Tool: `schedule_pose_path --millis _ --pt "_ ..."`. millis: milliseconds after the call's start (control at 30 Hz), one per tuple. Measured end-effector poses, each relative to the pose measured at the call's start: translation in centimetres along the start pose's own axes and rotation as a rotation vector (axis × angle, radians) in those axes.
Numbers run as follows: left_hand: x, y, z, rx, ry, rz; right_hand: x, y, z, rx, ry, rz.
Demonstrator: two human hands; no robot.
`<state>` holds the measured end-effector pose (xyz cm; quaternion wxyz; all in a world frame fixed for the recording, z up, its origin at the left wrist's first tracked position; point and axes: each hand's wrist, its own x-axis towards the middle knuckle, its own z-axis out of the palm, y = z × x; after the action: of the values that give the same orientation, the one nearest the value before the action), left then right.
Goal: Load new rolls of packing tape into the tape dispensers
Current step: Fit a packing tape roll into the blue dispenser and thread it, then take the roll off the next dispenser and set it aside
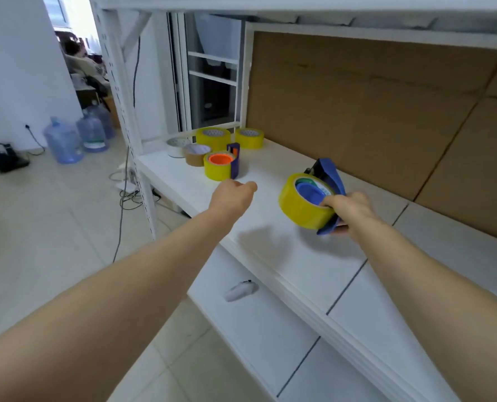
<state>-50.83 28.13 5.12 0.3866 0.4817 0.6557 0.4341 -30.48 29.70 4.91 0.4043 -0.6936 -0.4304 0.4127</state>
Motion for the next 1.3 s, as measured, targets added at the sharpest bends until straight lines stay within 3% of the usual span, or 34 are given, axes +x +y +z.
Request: schedule_pose_path --millis 633,1300 --pt "24.5 -0.3 -10.2 0.089 0.131 0.002 20.6 -9.4 15.7 -0.186 0.034 0.008" --pt "42.1 -0.4 -13.2 0.181 -0.193 0.148 28.3 -10.4 23.3 -0.343 0.4 0.195"
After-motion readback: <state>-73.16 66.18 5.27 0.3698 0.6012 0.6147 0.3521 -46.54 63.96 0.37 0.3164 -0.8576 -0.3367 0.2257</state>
